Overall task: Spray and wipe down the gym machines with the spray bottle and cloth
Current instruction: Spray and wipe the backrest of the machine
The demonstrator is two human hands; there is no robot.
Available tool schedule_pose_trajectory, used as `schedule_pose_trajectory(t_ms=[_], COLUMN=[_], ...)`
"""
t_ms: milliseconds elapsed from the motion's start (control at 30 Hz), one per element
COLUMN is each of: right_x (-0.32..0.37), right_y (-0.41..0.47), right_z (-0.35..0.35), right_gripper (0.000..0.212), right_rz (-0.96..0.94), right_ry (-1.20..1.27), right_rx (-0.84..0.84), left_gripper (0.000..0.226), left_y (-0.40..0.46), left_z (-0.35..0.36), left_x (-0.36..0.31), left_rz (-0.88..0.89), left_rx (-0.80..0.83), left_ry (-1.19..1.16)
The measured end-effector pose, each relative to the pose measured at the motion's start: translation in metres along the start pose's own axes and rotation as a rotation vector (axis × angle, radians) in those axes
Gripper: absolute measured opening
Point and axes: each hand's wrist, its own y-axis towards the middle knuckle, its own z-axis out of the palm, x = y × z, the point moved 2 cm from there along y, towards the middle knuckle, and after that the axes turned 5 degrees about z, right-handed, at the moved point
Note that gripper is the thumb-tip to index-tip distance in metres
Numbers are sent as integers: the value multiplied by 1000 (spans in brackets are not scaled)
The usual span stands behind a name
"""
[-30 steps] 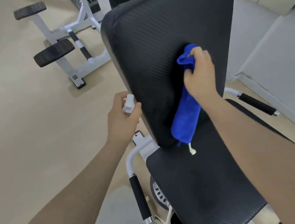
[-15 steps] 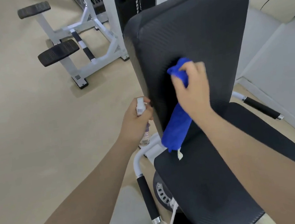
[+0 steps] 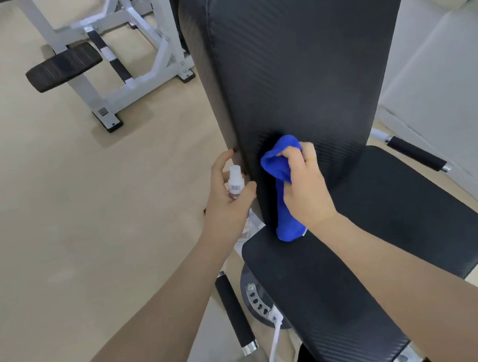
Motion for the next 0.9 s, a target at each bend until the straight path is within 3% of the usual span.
schedule_pose_trajectory(t_ms=[167, 233, 333, 500, 600, 767, 900], right_x=[30, 24, -8, -35, -11, 14, -38], right_y=[39, 45, 23, -35, -25, 19, -1], right_z=[-45, -37, -3, 41, 25, -3, 28], right_gripper=[46, 47, 51, 61, 60, 55, 57], right_rz=[-131, -102, -48, 221, 114, -21, 192], right_ry=[224, 149, 8, 135, 233, 226, 283], right_rx=[-330, -391, -330, 53, 31, -188, -192], left_gripper=[55, 56, 62, 61, 60, 69, 72], left_y=[-1, -4, -7, -14, -22, -17, -17], left_z=[6, 8, 11, 12, 15, 25, 32], left_x=[2, 1, 6, 21, 24, 32, 37], left_rz=[28, 34, 75, -5, -48, -64, -65], left_rx=[-36, -61, -58, -59, -58, -95, -139], left_ry=[23, 42, 105, 217, 239, 212, 225])
